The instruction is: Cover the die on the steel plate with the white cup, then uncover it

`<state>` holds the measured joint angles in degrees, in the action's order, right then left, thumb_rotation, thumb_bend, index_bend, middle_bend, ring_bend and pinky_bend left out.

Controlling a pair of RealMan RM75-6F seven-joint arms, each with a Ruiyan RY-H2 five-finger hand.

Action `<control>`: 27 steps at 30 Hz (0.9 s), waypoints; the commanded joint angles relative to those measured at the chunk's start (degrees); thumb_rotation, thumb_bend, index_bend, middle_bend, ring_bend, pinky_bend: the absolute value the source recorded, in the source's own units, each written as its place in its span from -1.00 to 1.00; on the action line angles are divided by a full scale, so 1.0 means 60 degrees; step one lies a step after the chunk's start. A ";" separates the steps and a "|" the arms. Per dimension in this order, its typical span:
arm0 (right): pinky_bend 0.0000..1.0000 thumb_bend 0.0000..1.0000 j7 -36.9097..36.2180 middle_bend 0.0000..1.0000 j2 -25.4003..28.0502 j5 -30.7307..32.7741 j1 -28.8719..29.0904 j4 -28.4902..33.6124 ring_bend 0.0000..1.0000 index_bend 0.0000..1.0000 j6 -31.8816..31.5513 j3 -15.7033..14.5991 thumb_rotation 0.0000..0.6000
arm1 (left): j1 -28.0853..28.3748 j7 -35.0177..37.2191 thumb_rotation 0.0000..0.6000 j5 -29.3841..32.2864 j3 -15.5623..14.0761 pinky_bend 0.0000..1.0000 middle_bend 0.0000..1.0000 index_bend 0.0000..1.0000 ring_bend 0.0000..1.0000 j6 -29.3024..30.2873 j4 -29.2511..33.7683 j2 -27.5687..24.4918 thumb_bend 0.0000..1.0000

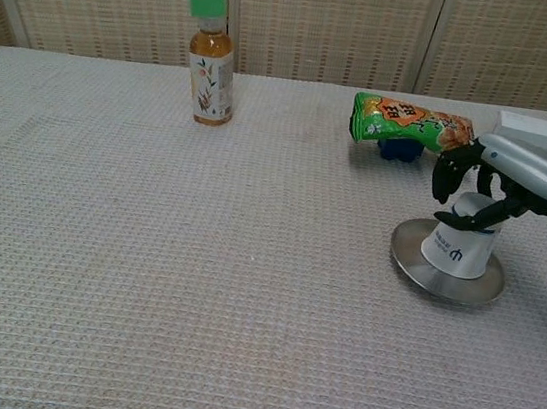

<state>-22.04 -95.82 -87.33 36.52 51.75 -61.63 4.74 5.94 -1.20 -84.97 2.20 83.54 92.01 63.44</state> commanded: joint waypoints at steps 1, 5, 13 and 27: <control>0.26 -0.59 -0.0094 0.02 -0.0145 0.0078 0.0115 -0.0140 -0.18 0.06 0.0150 0.0066 1.00 | -0.0004 0.0004 1.00 0.0004 -0.0002 -0.20 -0.45 -0.52 -0.37 0.0001 0.0006 -0.0002 -0.20; 0.27 -0.59 -0.0878 0.02 -0.0020 0.0057 0.0228 0.0141 -0.18 0.06 0.0602 -0.0083 1.00 | -0.0009 0.0019 1.00 0.0011 0.0004 -0.20 -0.45 -0.52 -0.37 0.0012 0.0000 -0.0004 -0.21; 0.30 -0.58 -0.2282 0.02 0.0550 -0.0232 0.0400 0.0861 -0.18 0.06 0.1080 -0.0433 1.00 | -0.0020 0.0044 1.00 -0.0024 -0.0003 -0.20 -0.45 -0.52 -0.37 0.0043 0.0003 -0.0016 -0.20; 0.30 -0.58 -0.0529 0.02 -0.0126 -0.0101 0.0073 -0.0087 -0.18 0.06 -0.0091 -0.0131 1.00 | -0.0006 -0.0001 1.00 -0.0027 -0.0013 -0.20 -0.45 -0.52 -0.37 0.0011 0.0001 -0.0002 -0.20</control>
<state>-26.58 -96.25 -87.99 37.18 51.92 -61.72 3.87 5.91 -1.22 -85.13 2.12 83.61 92.02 63.43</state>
